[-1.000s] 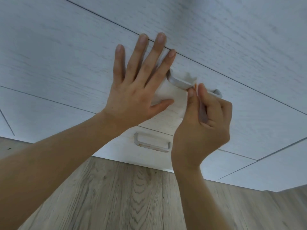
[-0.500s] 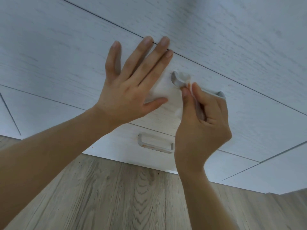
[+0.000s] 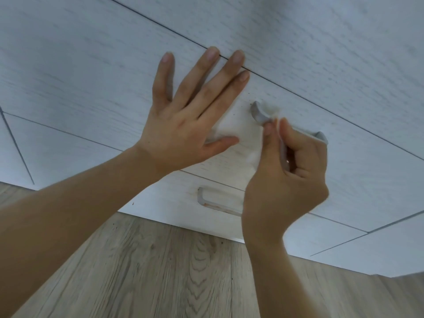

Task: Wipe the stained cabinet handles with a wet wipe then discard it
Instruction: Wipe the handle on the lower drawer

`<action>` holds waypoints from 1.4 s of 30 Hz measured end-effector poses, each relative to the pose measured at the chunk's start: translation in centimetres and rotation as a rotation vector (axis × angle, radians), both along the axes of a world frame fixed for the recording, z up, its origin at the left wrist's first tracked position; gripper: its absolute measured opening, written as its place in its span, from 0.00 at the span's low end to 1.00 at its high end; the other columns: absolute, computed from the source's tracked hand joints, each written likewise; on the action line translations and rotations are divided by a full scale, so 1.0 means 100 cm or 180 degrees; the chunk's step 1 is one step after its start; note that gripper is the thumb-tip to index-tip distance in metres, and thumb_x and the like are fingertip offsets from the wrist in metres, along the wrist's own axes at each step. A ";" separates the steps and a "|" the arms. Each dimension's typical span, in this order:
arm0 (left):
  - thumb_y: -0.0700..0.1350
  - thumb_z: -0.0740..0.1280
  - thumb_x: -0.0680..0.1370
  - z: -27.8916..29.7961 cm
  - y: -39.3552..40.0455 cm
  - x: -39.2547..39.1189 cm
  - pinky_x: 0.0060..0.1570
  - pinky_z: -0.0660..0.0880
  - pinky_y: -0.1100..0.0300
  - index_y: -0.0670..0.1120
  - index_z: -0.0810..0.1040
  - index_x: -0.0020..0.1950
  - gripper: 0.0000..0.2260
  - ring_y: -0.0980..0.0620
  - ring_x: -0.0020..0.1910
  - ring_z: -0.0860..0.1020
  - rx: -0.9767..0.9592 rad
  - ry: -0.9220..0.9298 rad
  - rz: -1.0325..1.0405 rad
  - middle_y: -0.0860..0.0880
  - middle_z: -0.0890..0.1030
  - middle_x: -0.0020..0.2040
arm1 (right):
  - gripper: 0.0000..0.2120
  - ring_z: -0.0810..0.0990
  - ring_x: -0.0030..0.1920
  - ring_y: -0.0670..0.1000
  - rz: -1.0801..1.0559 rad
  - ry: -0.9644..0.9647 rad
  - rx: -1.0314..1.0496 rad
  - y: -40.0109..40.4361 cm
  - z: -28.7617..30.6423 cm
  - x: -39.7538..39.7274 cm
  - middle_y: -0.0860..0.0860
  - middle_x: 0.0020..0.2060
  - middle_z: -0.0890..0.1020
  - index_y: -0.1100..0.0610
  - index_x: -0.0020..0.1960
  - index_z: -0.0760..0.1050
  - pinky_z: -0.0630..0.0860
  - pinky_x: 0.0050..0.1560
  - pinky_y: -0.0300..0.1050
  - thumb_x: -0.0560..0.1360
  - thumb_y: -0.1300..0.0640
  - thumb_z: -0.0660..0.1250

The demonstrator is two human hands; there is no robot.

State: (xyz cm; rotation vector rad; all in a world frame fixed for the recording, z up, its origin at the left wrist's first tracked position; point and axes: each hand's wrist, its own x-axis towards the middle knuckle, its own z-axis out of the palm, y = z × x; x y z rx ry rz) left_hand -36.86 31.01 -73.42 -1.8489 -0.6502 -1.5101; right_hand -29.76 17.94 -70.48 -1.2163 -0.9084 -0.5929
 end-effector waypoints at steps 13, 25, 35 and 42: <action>0.66 0.59 0.77 0.000 0.000 0.001 0.71 0.47 0.41 0.43 0.64 0.75 0.35 0.43 0.72 0.62 -0.0003 -0.0047 -0.0053 0.45 0.66 0.73 | 0.06 0.77 0.43 0.38 0.0021 -0.0003 -0.0066 0.003 0.001 -0.004 0.46 0.39 0.78 0.65 0.47 0.81 0.73 0.47 0.27 0.70 0.65 0.73; 0.64 0.63 0.76 0.001 0.000 0.001 0.69 0.52 0.41 0.44 0.67 0.73 0.33 0.44 0.71 0.65 0.0025 -0.0138 -0.0091 0.46 0.68 0.72 | 0.06 0.79 0.45 0.38 0.0189 0.0536 -0.0092 0.008 0.000 -0.026 0.49 0.40 0.80 0.59 0.47 0.81 0.74 0.48 0.30 0.71 0.63 0.72; 0.65 0.65 0.75 0.001 0.002 0.002 0.71 0.51 0.42 0.44 0.67 0.73 0.34 0.44 0.71 0.65 0.0067 -0.0165 -0.0089 0.46 0.67 0.72 | 0.05 0.83 0.41 0.41 0.0502 0.1624 0.0165 0.010 0.012 -0.038 0.47 0.37 0.84 0.60 0.41 0.81 0.76 0.42 0.30 0.68 0.62 0.75; 0.66 0.59 0.77 0.001 0.001 -0.003 0.71 0.48 0.42 0.43 0.64 0.74 0.34 0.42 0.71 0.62 0.0024 -0.0017 -0.0053 0.45 0.64 0.73 | 0.06 0.83 0.40 0.45 0.0266 0.2045 0.0246 -0.011 0.018 -0.018 0.50 0.36 0.85 0.59 0.43 0.83 0.80 0.41 0.36 0.68 0.58 0.75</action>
